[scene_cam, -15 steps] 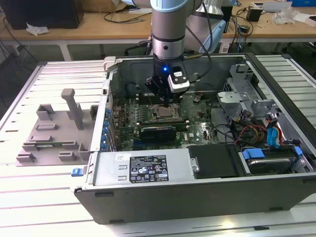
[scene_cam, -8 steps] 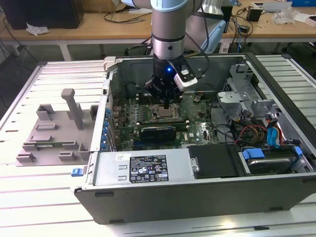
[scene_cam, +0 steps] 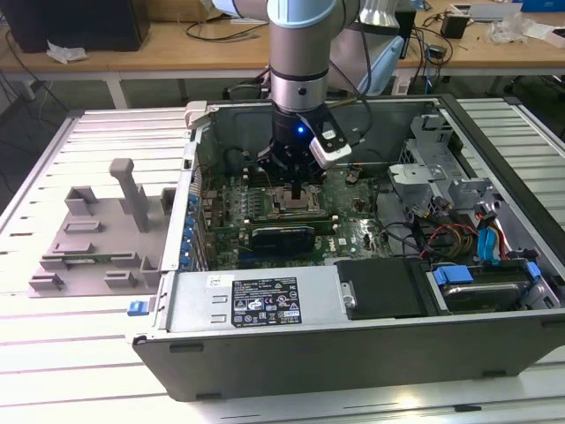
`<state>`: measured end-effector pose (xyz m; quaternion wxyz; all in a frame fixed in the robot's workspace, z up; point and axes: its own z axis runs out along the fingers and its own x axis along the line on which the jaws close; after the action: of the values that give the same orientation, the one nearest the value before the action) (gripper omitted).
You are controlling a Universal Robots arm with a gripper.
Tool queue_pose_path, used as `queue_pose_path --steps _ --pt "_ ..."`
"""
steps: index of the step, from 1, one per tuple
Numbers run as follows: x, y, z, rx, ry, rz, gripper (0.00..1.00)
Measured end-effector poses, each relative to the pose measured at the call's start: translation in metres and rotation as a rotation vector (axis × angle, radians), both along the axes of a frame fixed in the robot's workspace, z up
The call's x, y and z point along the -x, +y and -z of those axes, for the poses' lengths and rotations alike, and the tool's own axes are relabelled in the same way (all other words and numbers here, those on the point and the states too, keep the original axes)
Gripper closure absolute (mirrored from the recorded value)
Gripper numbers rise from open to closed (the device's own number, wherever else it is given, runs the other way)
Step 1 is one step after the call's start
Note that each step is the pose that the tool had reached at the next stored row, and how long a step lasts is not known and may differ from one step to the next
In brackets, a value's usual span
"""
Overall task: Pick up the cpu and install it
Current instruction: 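Close the cpu cover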
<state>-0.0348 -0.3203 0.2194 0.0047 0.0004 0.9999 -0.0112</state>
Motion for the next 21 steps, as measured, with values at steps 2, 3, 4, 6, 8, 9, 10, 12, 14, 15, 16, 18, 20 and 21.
queue_pose_path --steps 2,3,4,6,8,9,10,12,14,15,16,18,20,21 --pt "0.004 -0.0005 0.0001 -0.0001 0.0002 0.0 0.89" --pt "0.008 -0.0006 0.0003 -0.0003 0.0001 0.0 0.89" --pt "0.01 -0.0007 0.0004 -0.0002 0.0002 0.0 0.89" --pt "0.015 -0.0008 0.0012 -0.0005 0.0 0.0 0.89" --pt "0.018 -0.001 0.0031 -0.0003 0.0001 0.0 0.89" --pt "0.018 -0.001 0.0038 -0.0002 0.0001 0.0 0.89" --pt "0.019 -0.001 0.004 -0.0002 0.0001 0.0 0.89" --pt "0.019 -0.001 0.004 0.0 0.0002 0.0 0.89" --pt "0.019 -0.001 0.0041 -0.0002 0.0 0.0 0.89" --pt "0.02 -0.0009 0.0045 -0.0005 -0.0009 0.0 0.89" --pt "0.021 -0.0009 0.0049 -0.0004 -0.0014 0.0 0.89" --pt "0.022 -0.0009 0.0068 -0.0004 -0.0027 0.0 0.89" --pt "0.024 -0.001 0.0085 -0.0003 -0.0035 0.0 0.89" --pt "0.026 -0.001 0.0093 -0.0001 -0.0039 0.0 0.89"
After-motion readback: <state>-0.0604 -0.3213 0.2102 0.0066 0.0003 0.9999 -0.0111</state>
